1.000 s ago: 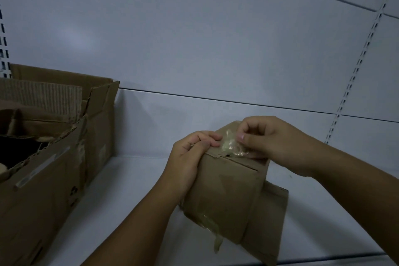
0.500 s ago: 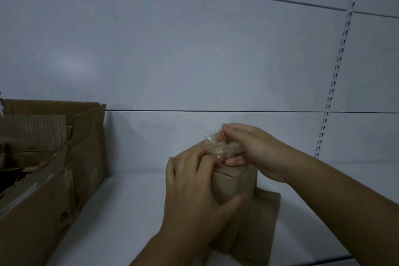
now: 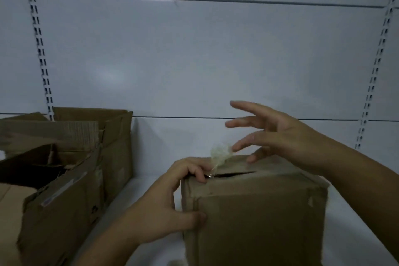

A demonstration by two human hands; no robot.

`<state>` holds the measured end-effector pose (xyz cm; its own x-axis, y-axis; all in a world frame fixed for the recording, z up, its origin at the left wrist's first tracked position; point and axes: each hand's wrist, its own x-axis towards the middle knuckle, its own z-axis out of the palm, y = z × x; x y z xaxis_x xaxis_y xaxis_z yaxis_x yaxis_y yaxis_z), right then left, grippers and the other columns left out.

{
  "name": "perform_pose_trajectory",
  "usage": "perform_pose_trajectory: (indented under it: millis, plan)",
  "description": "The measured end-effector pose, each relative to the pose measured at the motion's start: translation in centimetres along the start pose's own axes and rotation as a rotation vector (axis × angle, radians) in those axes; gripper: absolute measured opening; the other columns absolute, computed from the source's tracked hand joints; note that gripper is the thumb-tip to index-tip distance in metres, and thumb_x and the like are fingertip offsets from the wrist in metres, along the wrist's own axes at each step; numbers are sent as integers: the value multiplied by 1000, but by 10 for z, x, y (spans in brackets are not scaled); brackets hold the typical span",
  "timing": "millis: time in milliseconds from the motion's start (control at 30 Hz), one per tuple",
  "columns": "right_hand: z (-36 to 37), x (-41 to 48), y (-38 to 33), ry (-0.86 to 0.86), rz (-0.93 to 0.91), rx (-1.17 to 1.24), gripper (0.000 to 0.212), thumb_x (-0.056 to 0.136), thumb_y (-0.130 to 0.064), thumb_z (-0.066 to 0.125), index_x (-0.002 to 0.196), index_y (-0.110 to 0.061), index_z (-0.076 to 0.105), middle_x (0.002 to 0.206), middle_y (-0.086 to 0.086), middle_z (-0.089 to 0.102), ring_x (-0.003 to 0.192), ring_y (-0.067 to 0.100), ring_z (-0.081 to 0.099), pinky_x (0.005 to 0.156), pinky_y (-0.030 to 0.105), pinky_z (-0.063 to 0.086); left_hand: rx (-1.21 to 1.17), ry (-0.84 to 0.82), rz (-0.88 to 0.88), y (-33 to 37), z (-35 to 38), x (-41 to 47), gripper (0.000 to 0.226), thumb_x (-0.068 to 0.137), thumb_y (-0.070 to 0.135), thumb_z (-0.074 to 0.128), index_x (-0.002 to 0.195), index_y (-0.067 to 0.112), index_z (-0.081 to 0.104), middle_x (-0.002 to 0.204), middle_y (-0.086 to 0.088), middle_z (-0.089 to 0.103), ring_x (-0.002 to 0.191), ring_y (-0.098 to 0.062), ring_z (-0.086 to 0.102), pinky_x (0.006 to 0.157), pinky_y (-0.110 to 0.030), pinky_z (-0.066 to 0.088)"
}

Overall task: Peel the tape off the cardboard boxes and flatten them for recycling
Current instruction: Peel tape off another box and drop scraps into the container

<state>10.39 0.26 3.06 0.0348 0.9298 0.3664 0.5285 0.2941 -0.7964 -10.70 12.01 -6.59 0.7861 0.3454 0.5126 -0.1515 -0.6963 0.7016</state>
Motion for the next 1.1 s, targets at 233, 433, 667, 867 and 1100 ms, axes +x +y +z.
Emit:
perform_pose_trajectory:
  millis: [233,433,667,867,1100]
  plan:
    - [15,10,3,-93,-93,-545,48,85,-8,61,108,-48,49,125,-26,46,103,-3,57,83,26,55,-66,53,-21,-3,4,-2,39,60,23,75,93,30,57,128,11,54,137,-4,31,108,-26,30]
    - [31,23,0,92,-51,-337,14,81,-11,67,88,-22,63,92,-9,69,73,9,69,80,38,56,-71,63,5,-3,6,-1,39,60,19,76,94,27,58,125,9,56,136,-11,33,107,-24,31]
    - [37,16,3,-262,-151,-485,38,81,-9,57,107,-37,62,109,-20,61,100,2,58,87,28,51,-97,68,18,2,6,-3,37,63,20,75,94,25,56,130,0,49,124,-22,46,100,-36,41]
    - [29,25,7,-147,-290,-727,13,81,-23,69,86,-30,58,86,-14,62,85,5,58,77,30,51,-93,106,-2,-3,6,-4,37,59,26,77,92,33,62,130,12,56,138,-7,30,109,-36,28]
    - [23,23,19,-67,-371,-758,19,86,-10,58,87,-29,53,89,-16,55,86,6,54,73,24,49,-138,116,1,-3,6,-4,35,55,22,80,86,31,68,131,16,58,138,0,30,111,-36,24]
